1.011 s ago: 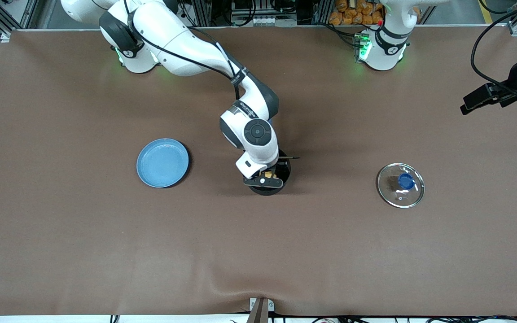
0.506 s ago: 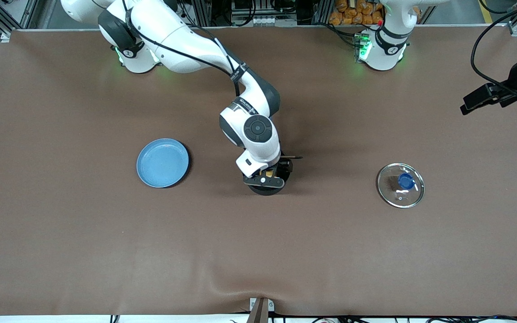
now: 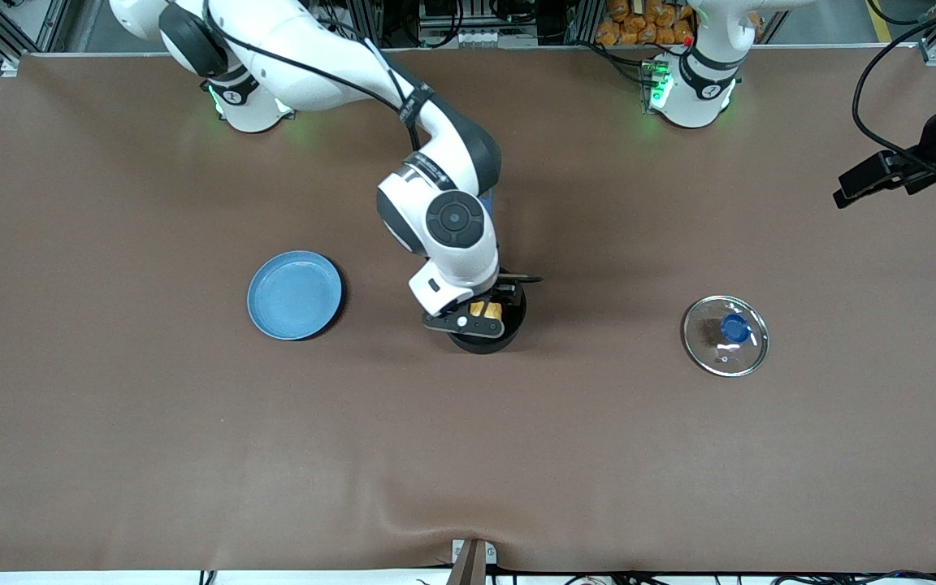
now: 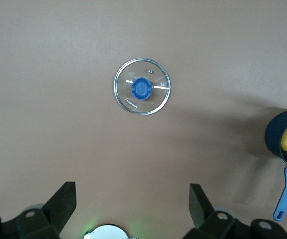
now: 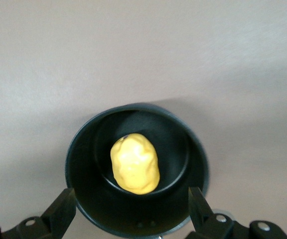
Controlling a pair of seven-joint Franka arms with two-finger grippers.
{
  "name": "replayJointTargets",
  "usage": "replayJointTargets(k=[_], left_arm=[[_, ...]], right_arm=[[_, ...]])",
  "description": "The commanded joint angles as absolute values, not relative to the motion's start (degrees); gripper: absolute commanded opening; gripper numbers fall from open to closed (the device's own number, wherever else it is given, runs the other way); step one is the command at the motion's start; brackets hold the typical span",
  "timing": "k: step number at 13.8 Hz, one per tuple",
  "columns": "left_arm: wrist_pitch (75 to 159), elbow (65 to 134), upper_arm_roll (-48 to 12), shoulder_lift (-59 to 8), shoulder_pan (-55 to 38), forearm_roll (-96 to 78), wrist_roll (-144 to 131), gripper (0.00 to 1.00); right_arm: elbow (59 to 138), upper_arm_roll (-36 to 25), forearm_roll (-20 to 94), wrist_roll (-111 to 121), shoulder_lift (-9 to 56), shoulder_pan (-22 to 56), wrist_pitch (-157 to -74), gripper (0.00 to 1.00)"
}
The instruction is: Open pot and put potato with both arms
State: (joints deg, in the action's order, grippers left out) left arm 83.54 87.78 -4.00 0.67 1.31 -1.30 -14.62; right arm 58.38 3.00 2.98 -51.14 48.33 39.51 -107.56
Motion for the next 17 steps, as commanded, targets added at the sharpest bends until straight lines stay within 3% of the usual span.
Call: replayJointTargets(k=[1,4,8,12,17], left_arm=[[83.41,86.92,-3.96,0.35,1.41,-1.85,-13.62,1.00],[83.06,87.01,-3.96,0.61,1.58,-1.85,-13.62,1.00],[83.06,87.01,-3.96,0.53,1.67,-1.85,-13.62,1.00],[83.06,87.01,-3.96,0.53,1.58,-1.85,-13.71,1.00],[83.23,86.84,-5.01,0.44,1.23,-1.76,-14.59,1.00]], right_arm=[[58.45,3.69,2.99,-51.07,44.93,36.31,-103.37,1.00],[58.45,3.95,3.08,-45.03,40.80,31.39,-97.84,1.00],[58.62,4.04,5.27,-42.10,37.89,25.16,-96.86,1.00],[58.89,18.69,3.96,-42.19,36.39,9.00,-94.14,1.00],[59.06,18.99,2.02,-36.67,33.06,3.00,-88.69,1.00]])
